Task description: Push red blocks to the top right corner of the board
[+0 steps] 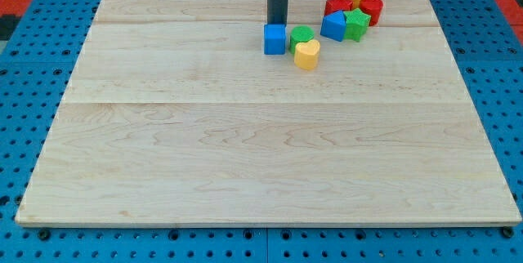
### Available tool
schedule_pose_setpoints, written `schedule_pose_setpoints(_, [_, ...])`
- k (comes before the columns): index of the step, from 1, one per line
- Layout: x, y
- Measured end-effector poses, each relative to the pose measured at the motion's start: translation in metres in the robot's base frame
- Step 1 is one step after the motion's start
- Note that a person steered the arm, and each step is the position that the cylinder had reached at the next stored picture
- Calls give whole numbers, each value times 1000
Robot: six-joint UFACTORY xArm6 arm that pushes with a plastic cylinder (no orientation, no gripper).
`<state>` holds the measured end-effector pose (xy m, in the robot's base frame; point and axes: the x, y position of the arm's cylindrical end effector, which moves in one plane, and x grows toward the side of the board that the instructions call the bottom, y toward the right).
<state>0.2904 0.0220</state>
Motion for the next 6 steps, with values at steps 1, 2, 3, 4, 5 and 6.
schedule_pose_setpoints(1, [8, 0])
schedule_pose_setpoints(2, [1, 2])
schedule_pose_setpoints(3, [-22, 28])
schedule_pose_setpoints(4, [-52, 94])
schedule_pose_setpoints(5, [-53, 141])
schedule_pose_setpoints(6, [-50, 139])
